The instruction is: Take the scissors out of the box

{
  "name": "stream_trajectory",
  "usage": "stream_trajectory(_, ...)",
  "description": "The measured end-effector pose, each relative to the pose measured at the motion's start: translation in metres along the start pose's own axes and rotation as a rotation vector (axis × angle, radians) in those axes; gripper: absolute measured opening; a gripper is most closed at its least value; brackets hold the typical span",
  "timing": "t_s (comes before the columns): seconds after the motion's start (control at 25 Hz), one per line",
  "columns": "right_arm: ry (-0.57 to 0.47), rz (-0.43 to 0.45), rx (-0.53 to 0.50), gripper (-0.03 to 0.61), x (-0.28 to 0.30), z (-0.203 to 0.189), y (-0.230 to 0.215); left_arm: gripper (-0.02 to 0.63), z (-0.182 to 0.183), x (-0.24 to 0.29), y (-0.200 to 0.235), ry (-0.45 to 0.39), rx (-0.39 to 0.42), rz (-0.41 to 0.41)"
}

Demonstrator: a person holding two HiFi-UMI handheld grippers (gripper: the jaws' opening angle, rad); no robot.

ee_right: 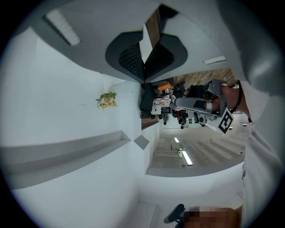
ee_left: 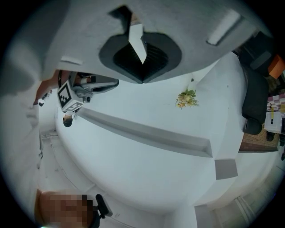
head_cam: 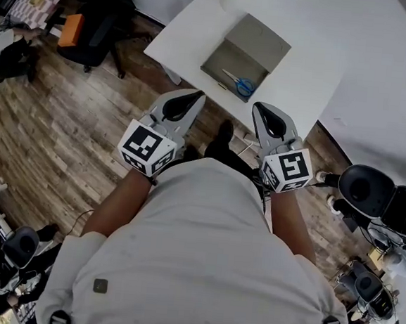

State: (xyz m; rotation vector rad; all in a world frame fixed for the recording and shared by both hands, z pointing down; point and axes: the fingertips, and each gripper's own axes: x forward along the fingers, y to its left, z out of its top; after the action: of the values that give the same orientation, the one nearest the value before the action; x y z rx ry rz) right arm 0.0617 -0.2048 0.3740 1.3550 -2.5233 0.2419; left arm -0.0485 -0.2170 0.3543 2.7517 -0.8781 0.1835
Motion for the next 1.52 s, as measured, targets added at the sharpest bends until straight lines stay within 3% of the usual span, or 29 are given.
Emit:
stream_trajectory(0.28,0.068,0.025,-0.04,0.018,0.028,-0.012,-0.036,0.002,-0.001,0.033,0.016,0.018,-0.021,0.016)
stream_trajectory(0.52,0.174,0.043,-0.059,0.038,0.073,0.008,-0.039,0.002,0.021,0.031,0.059,0.038,-0.074,0.019)
stream_trajectory(0.84,0.288,0.123,-0.056,0.068,0.069,-0.084,-0.101,0.002,-0.027,0.094,0.028,0.081,-0.067,0.079)
stream_trajectory(1.04,0.427,0.181,-0.08,0.106,0.093,-0.127,-0.11,0.002,-0.043,0.109,0.04,0.105,-0.097,0.105)
stream_trajectory(1.52,0.638,0.28,-0.209,0.117,0.134,-0.217,-0.116,0.002,-0.086,0.133,0.061,0.165,-0.137,0.138)
